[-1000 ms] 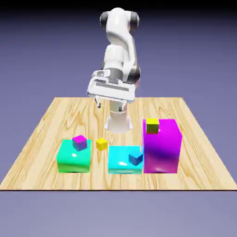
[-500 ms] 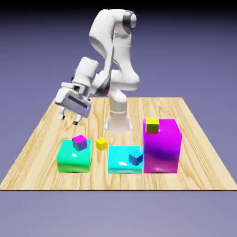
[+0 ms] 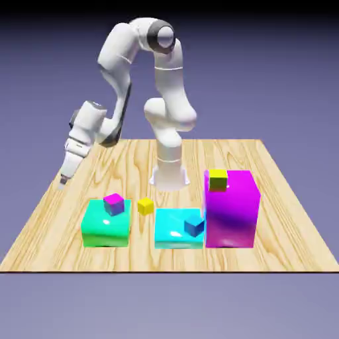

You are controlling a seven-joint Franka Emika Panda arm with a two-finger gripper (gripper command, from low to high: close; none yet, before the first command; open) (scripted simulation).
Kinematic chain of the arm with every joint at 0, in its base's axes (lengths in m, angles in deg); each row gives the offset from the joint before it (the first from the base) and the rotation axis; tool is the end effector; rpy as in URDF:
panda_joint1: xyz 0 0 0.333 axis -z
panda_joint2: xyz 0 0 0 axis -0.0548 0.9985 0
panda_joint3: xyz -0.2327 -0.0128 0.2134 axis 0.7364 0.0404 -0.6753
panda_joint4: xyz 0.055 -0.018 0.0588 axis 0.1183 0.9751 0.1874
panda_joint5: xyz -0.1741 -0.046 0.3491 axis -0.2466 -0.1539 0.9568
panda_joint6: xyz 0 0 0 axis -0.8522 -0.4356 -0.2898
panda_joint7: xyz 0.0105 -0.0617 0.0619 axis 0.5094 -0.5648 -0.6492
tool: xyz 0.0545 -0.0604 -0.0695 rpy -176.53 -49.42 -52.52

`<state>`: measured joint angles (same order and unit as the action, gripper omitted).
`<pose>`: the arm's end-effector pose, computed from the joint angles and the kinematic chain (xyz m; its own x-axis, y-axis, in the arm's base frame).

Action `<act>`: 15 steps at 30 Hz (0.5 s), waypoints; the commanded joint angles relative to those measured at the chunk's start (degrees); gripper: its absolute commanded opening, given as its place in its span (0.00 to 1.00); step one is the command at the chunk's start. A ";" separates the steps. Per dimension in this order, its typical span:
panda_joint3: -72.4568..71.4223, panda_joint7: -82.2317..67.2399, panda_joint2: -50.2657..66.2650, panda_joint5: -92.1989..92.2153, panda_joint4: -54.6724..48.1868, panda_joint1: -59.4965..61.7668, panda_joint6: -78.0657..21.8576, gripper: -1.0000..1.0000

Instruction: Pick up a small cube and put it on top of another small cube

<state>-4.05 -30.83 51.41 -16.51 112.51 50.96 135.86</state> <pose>0.3097 -0.3320 0.2807 0.4754 0.8496 -0.2284 0.8159 -0.3287 0.4756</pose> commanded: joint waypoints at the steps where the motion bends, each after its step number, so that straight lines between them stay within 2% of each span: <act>1: 0.05 -2.50 0.95 -1.75 -0.26 0.92 0.39 0.50; 8: 0.14 -19.94 7.46 -13.71 -1.80 10.27 3.29 0.50; 15: -4.62 -37.38 12.48 -20.86 1.77 19.26 8.98 0.50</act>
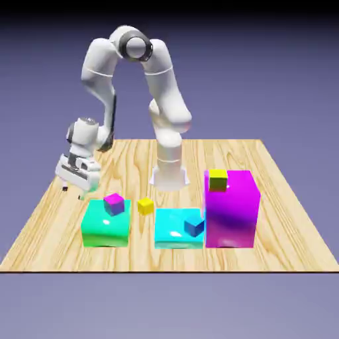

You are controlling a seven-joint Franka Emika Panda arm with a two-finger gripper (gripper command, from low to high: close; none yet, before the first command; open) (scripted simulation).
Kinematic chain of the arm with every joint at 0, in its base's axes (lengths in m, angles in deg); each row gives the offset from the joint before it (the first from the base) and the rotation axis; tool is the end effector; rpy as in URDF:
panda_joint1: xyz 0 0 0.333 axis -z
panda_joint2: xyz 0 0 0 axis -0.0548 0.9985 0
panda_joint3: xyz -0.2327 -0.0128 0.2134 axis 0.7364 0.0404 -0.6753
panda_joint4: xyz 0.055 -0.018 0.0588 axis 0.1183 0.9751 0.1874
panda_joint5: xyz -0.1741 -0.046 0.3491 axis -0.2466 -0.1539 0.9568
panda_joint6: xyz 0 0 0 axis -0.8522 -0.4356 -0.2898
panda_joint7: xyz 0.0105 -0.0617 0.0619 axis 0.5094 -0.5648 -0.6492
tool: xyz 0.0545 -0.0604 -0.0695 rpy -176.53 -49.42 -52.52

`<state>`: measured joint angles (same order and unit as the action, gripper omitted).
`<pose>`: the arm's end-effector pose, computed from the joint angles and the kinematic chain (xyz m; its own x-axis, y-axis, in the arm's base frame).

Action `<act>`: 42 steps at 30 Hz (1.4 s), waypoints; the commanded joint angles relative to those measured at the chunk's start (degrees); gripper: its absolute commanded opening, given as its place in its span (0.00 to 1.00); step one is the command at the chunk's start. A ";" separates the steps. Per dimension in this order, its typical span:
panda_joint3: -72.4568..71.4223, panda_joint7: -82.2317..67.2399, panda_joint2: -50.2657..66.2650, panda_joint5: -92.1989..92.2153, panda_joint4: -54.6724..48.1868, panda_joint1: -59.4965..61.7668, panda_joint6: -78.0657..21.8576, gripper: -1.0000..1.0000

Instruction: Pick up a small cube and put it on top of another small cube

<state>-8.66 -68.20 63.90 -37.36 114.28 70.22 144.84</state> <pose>0.2108 -0.3244 0.1821 -0.2845 0.9211 -0.2656 0.9188 0.3411 0.1986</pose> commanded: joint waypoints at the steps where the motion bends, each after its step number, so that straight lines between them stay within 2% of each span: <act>1: -0.68 -2.50 0.72 -1.02 0.51 1.29 0.81 0.50; 24: -16.07 -59.69 16.80 -25.02 12.57 31.06 19.47 0.50; 26: -16.07 -60.48 16.60 -25.94 13.15 31.79 19.72 0.50; 35: -28.66 -78.10 34.62 -15.25 13.06 49.05 0.23 0.50; 36: -28.66 -78.10 34.63 -15.25 13.06 49.05 0.23 0.00; 42: -21.42 -67.96 24.25 -21.40 13.11 39.12 11.44 0.00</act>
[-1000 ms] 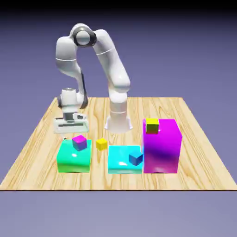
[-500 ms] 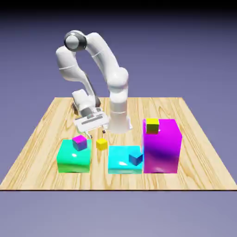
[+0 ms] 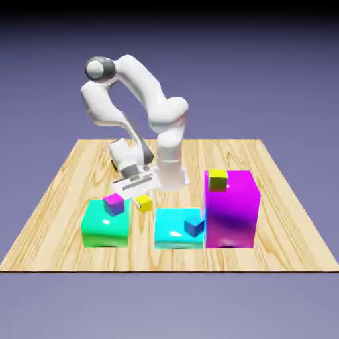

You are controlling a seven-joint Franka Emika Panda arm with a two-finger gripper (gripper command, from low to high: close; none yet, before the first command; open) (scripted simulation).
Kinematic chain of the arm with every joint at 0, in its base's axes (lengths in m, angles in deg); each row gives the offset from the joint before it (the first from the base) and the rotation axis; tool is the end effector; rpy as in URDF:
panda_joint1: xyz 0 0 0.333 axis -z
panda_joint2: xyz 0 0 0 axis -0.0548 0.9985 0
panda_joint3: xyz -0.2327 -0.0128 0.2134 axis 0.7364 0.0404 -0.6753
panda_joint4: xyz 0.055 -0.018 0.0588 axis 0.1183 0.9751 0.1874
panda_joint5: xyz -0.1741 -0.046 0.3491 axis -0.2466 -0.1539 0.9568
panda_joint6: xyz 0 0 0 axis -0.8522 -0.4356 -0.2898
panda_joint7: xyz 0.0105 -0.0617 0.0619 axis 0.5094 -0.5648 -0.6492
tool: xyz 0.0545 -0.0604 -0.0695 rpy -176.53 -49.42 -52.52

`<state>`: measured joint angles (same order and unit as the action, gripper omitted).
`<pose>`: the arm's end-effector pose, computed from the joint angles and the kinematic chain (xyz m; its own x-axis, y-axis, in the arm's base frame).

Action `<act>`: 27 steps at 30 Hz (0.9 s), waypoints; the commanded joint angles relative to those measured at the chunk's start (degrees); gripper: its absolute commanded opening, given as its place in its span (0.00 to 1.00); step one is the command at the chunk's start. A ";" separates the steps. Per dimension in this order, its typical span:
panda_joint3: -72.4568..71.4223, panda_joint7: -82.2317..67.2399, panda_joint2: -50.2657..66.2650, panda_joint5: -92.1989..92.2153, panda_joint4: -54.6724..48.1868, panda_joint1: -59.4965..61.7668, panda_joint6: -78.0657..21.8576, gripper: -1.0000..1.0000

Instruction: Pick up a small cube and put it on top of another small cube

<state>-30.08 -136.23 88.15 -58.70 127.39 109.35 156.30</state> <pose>0.1426 -0.1522 0.1198 -0.8315 0.2493 -0.4964 -0.0370 0.8668 0.4972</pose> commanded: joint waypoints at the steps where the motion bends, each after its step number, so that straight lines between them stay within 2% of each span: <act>1: 1.45 2.09 -2.08 -1.29 0.01 -1.99 2.23 0.00; 4: 5.84 8.31 -7.54 -4.26 -0.18 -7.82 7.88 0.00; 27: 27.16 65.62 -24.05 18.80 -18.51 -41.82 -8.82 0.00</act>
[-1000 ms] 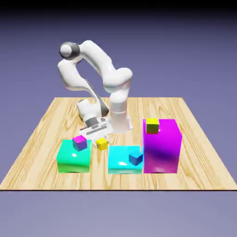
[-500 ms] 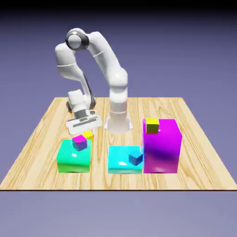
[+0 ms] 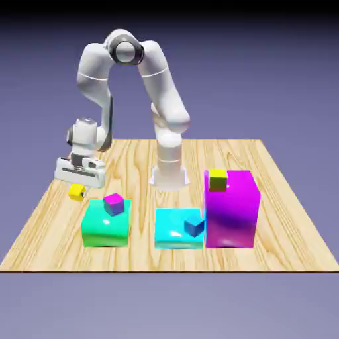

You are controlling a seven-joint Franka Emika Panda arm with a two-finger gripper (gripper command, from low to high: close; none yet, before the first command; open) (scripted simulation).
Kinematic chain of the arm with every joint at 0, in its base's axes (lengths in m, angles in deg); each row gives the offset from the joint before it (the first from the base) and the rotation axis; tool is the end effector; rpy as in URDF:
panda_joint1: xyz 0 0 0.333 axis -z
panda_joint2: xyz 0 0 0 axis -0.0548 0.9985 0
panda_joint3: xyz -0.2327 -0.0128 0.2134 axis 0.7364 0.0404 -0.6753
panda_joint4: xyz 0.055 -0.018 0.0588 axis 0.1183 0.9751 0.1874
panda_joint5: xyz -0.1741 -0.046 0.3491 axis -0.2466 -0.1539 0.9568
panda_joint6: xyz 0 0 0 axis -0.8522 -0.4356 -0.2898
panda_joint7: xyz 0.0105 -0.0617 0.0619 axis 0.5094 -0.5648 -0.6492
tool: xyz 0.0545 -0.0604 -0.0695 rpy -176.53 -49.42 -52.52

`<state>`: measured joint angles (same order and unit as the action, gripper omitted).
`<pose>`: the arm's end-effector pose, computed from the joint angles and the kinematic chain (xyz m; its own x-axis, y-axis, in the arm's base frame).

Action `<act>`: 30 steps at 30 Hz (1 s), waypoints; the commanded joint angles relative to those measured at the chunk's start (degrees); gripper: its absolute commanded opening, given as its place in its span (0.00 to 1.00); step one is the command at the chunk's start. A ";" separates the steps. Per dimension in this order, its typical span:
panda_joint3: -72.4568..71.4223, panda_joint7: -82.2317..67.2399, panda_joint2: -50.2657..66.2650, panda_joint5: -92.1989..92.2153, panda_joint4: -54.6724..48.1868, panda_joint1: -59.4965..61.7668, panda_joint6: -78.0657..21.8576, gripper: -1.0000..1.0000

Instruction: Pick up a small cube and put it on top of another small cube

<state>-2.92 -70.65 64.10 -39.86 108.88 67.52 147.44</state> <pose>0.2032 -0.3660 0.2032 -0.3254 0.8748 -0.3589 0.8970 0.4057 0.1754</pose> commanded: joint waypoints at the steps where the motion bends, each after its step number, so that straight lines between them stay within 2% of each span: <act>1: 0.81 2.54 -0.72 0.99 -0.73 -1.48 -0.81 0.00; 30: -7.64 74.80 -16.14 39.43 -0.53 -46.20 -67.73 0.00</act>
<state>-10.62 4.08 47.95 -0.33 108.35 20.78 79.65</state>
